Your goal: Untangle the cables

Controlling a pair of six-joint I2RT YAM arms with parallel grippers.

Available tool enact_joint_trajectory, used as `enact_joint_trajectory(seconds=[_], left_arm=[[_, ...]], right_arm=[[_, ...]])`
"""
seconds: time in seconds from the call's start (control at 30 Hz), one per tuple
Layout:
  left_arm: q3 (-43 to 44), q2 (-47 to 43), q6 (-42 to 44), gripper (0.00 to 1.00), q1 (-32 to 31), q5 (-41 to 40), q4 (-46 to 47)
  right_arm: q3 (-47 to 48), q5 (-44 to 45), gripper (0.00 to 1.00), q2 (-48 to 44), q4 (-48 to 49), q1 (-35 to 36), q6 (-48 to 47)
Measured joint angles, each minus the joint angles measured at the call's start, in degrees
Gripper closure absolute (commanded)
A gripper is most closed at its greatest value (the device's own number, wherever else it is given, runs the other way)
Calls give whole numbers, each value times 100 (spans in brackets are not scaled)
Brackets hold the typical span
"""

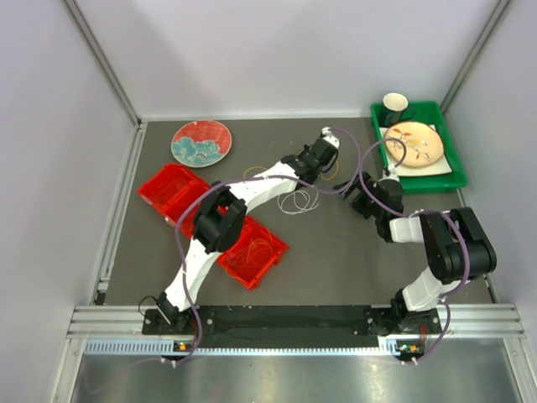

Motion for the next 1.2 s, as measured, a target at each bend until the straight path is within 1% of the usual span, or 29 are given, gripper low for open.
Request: enact_joint_trajectory(seconds=[0.1, 0.2, 0.33, 0.43, 0.57, 0.67, 0.73, 0.8, 0.87, 1.07, 1.2], left_arm=[[356, -120, 79, 100, 4, -131, -201], [715, -424, 225, 100, 7, -258, -337], [1309, -1008, 501, 100, 9, -479, -328], [1392, -1613, 605, 100, 24, -584, -181], [960, -2492, 601, 100, 44, -535, 205], [671, -2835, 435, 100, 55, -538, 280], [221, -3029, 361, 100, 57, -525, 468], [-138, -3097, 337, 100, 57, -538, 481], [-317, -3082, 319, 100, 57, -538, 424], [-387, -3112, 269, 100, 85, -695, 260], [-483, -3296, 83, 100, 179, -721, 9]], right_arm=[[0, -7, 1, 2, 0, 0, -4], [0, -26, 1, 9, 13, 0, -11], [0, -42, 1, 11, 17, 0, -13], [0, -46, 1, 11, 17, 0, -13], [0, -63, 1, 15, 17, 0, -13], [0, -81, 1, 17, 22, 0, -13], [0, -94, 1, 17, 22, 0, -13], [0, -103, 1, 17, 22, 0, -13], [0, -111, 1, 17, 22, 0, -13], [0, -125, 1, 22, 26, 0, -13], [0, -129, 1, 22, 26, 0, -13]])
